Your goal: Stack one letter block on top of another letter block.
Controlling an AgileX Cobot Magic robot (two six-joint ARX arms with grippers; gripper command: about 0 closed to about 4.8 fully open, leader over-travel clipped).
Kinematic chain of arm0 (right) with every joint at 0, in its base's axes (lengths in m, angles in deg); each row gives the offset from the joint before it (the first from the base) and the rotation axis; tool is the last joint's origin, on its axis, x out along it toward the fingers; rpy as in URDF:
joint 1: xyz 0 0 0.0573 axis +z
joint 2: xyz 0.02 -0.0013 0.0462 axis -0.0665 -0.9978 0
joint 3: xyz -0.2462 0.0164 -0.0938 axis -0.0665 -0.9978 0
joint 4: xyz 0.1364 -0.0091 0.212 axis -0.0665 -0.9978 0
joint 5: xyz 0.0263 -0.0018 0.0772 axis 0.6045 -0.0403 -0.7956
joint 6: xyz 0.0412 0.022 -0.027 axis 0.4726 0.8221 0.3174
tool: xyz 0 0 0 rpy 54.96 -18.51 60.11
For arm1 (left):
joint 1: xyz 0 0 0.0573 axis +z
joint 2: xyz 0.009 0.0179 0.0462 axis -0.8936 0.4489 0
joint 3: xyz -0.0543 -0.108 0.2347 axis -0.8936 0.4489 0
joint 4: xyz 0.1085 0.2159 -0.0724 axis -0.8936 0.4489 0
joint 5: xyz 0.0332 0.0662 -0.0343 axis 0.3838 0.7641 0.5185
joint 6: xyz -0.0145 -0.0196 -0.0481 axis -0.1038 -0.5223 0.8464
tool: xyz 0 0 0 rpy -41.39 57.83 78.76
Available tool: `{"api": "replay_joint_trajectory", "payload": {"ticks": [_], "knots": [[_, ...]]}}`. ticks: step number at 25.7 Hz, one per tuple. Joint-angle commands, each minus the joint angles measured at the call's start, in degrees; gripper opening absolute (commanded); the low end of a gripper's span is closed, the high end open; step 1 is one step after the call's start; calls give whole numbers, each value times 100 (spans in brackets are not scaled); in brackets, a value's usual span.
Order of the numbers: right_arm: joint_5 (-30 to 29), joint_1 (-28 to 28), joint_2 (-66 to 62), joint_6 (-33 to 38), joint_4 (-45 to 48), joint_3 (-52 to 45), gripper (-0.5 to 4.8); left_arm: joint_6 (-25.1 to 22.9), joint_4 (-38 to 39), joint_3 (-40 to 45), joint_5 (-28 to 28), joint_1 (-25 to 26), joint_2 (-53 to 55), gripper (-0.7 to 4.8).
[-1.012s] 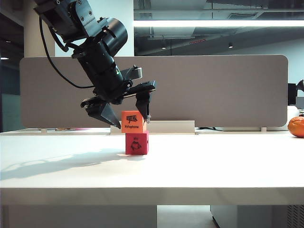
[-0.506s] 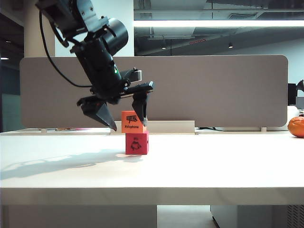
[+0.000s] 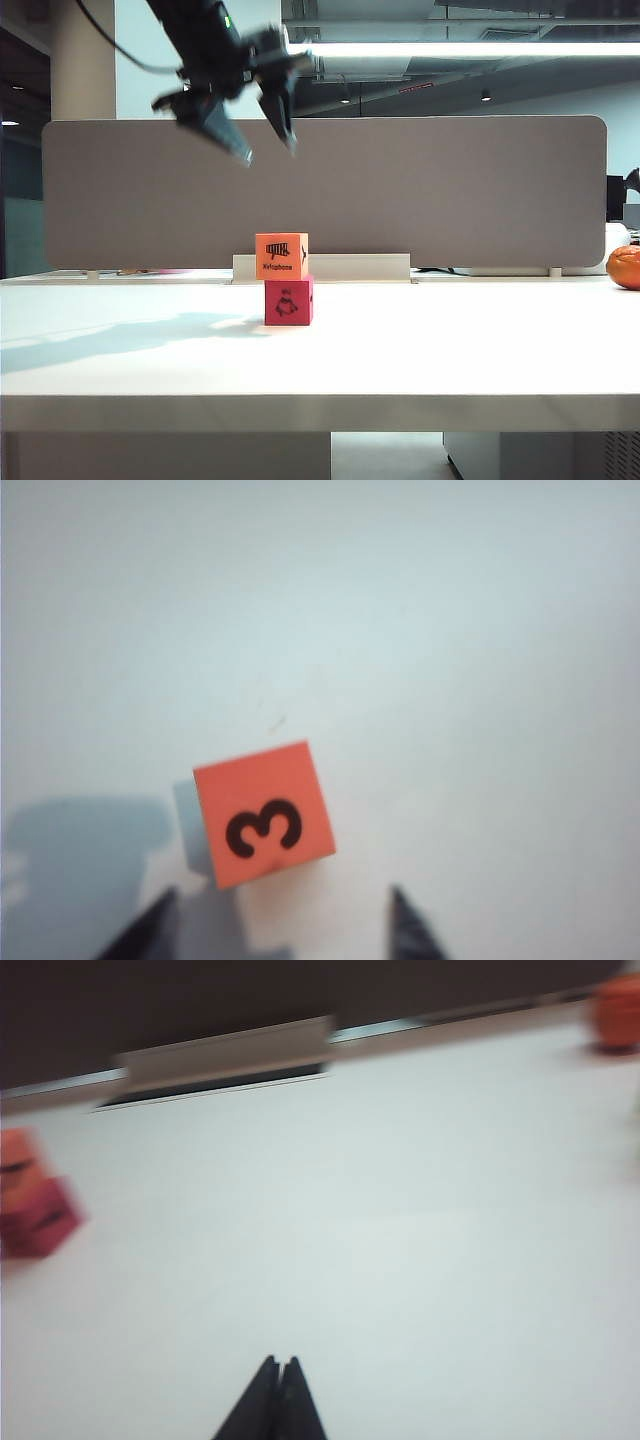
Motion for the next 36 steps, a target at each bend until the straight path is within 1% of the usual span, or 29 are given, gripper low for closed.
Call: {"api": "replay_joint_trajectory", "payload": {"ticks": [1,2,6,7,9,12,17,27,34,36], "knots": [[505,0,11,-455,240,-33,-1,-304,-155,-35,26,4,-337,113],[505,0,13,-505,275,-33,-1,-417,-160,-35,48,4,-426,82],[470,-2,11,-623,363,-33,-1,-686,-59,-35,116,4,-767,-1],[481,-2,13,-625,367,-33,-1,-693,0,-33,188,4,-859,-6],[485,0,11,-686,363,-33,-1,-752,114,-33,352,7,-997,-6],[472,-2,11,-745,363,-33,-1,-966,210,50,586,7,-1298,-6],[466,0,11,-748,361,-33,-1,-1036,15,706,584,7,-2002,-6],[466,0,13,-743,175,-33,-1,-1012,-660,2452,590,7,-3550,-6],[466,0,11,-745,175,-33,-1,-1016,-997,3696,616,7,-4750,-6],[466,0,11,-745,175,-33,-1,-951,-1038,4039,649,4,-5121,-6]]}}
